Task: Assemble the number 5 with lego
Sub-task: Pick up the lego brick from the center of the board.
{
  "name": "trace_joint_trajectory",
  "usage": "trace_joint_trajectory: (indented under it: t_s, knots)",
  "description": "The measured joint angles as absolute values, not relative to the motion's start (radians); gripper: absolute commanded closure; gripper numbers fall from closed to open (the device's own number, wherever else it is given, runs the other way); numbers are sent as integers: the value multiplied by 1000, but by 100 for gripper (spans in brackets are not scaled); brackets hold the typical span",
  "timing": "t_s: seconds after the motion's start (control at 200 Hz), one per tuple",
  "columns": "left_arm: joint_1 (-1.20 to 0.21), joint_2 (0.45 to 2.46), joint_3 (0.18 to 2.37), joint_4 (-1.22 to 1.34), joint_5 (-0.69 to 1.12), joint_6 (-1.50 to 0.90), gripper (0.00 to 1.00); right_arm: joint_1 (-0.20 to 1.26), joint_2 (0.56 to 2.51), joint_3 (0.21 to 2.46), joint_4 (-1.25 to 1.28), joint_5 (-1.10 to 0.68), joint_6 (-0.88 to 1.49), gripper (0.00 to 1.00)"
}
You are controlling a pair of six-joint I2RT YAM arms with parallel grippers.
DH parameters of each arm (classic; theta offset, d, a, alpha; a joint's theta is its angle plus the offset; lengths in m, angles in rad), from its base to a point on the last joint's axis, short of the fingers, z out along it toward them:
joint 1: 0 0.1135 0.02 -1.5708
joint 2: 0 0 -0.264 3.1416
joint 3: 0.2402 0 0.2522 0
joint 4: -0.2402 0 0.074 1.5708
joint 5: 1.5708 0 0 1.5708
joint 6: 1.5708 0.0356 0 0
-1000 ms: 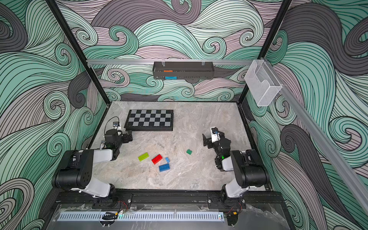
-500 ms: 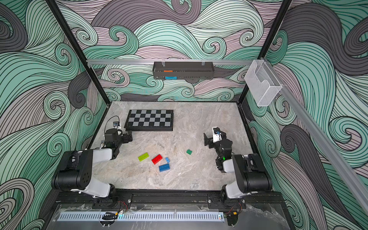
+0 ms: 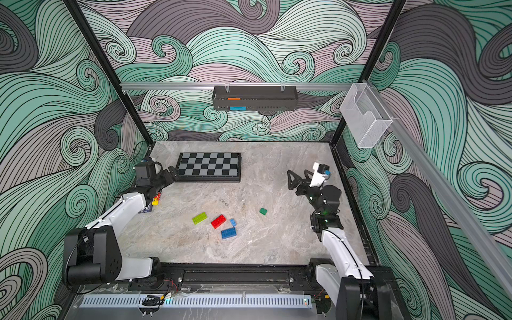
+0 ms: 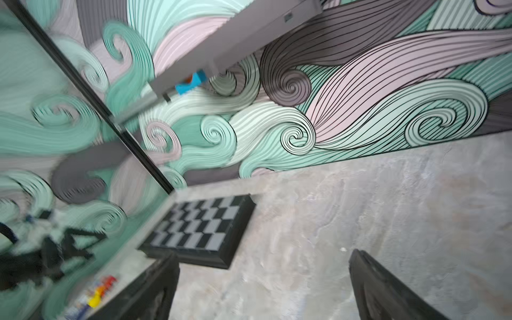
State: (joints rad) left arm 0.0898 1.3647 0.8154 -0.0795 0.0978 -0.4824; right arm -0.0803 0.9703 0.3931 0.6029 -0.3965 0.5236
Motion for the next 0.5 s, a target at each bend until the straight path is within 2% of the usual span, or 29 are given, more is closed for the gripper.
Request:
trace_joint_trajectory:
  t_s: [0.17,0.35,0.5]
  knots:
    - [42,1384,843,-232,251,-538,21,-44,1046,481,534,-592,676,1]
    - [-125,1339,826,-374,318,-543,24,51,1042,494,500,-692,768,2]
    - [-253,1243,762,-446,348,-543,28,142,1011,504,339,-706,741,23]
